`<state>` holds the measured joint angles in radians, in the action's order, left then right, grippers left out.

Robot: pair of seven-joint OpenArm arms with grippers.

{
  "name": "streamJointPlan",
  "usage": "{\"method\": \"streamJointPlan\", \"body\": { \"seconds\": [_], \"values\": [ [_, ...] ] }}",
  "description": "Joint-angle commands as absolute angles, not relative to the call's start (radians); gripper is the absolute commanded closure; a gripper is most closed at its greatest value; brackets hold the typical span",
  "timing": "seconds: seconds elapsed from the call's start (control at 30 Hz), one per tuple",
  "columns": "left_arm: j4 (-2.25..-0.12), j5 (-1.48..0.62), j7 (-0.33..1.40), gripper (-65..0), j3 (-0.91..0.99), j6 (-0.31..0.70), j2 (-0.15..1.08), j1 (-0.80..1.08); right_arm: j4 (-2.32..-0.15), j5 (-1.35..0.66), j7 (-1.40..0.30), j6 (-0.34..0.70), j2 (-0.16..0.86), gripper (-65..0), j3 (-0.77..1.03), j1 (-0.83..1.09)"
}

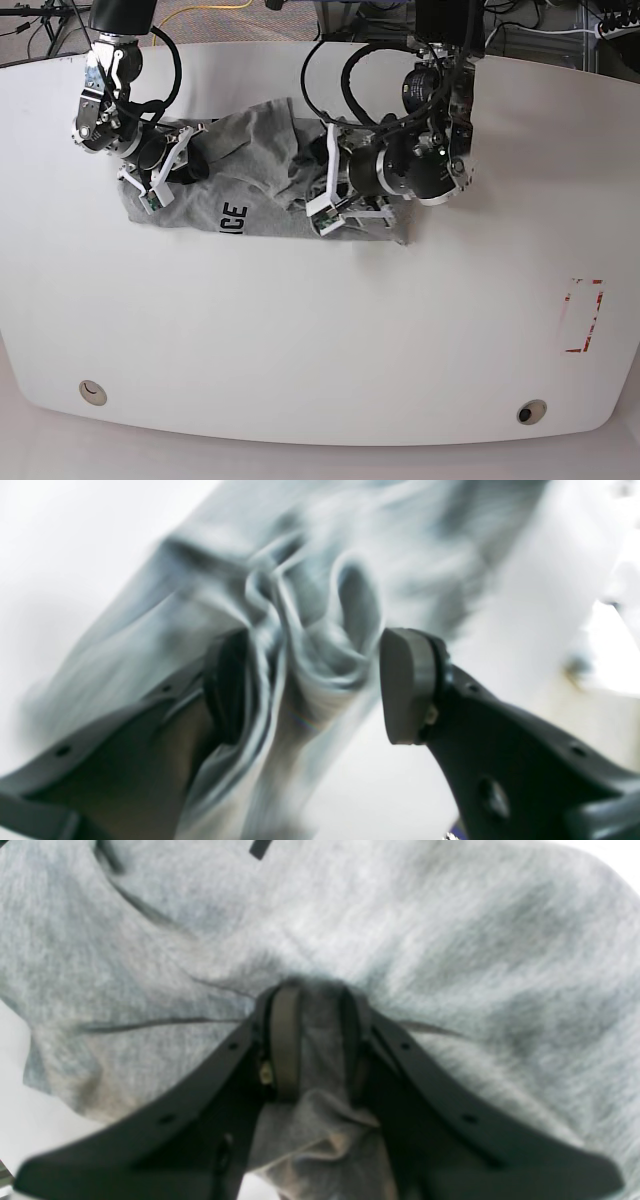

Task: Fold the T-shirt properly
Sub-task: 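Fold the held end over toward the right gripper with left gripper, then open both grippers and lift them off the folded shirt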

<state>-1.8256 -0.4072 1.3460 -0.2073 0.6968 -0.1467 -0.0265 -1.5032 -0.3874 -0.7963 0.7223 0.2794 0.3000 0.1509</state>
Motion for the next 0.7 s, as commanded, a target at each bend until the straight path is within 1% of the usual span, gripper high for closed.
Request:
{"method": "streamJointPlan", "body": {
  "seconds": [0.0, 0.17, 0.47, 0.67],
  "values": [
    [-1.847, -0.499, 1.33, -36.5, -0.231, 0.698, -0.157, -0.056, -1.494, -0.318, -0.868, 0.698, 0.285, -13.8, 0.3, 0.157],
    [-1.848, -0.584, 1.385, -36.5, -0.217, 0.698, -0.157, -0.082, -1.497, -0.311, -0.869, 0.698, 0.263, -13.8, 0.3, 0.156],
    [-1.851, -0.585, 1.386, -36.5, -0.024, 0.698, -0.156, -0.124, -1.497, -0.309, -0.869, 0.698, 0.255, -13.8, 0.3, 0.156],
    [-1.836, -0.567, 1.366, -36.5, 0.002, 0.698, -0.07, -0.12, -1.503, -0.317, -0.871, 0.698, 0.254, -13.8, 0.3, 0.156]
  ]
}}
